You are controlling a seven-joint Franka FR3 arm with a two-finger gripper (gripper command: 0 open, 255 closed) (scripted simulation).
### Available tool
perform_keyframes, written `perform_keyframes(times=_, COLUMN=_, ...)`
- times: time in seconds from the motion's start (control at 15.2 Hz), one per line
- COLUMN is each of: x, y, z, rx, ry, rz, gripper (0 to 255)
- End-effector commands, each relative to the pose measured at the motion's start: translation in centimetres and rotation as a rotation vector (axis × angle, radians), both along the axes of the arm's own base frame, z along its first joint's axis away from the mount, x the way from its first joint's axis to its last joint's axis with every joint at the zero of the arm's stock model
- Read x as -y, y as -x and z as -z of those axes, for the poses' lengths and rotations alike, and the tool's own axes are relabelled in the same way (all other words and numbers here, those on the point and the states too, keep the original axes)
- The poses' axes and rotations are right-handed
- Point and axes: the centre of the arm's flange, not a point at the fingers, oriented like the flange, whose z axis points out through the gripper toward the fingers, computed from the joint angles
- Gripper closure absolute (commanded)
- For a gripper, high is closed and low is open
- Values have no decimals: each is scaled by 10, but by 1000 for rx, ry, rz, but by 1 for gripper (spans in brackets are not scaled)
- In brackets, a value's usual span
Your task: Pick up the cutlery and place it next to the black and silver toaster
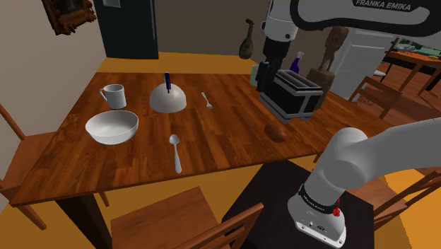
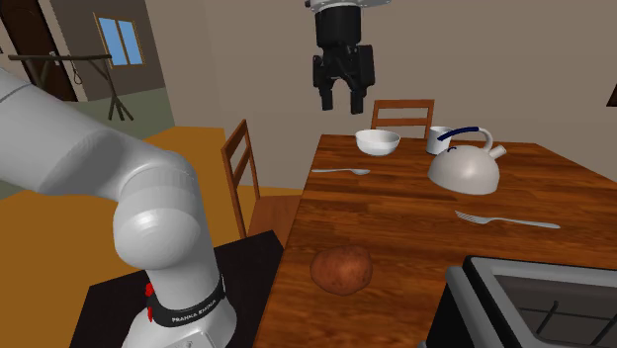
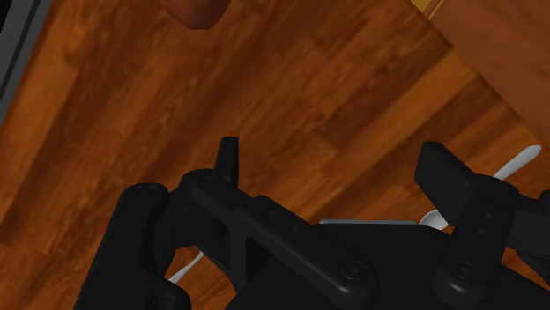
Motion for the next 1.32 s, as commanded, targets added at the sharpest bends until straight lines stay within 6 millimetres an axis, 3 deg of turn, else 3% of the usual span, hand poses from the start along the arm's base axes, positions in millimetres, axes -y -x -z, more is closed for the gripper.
perform_keyframes(times=0.0, x=0, y=0, z=0, rx=0, ry=0, rz=0, gripper=0)
perform_keyframes(times=0.59, x=-97, y=-31, z=67, rx=27, ry=21, rz=184, gripper=0)
perform_keyframes(times=1.25, x=-195, y=-88, z=143, rx=56, ry=43, rz=389, gripper=0)
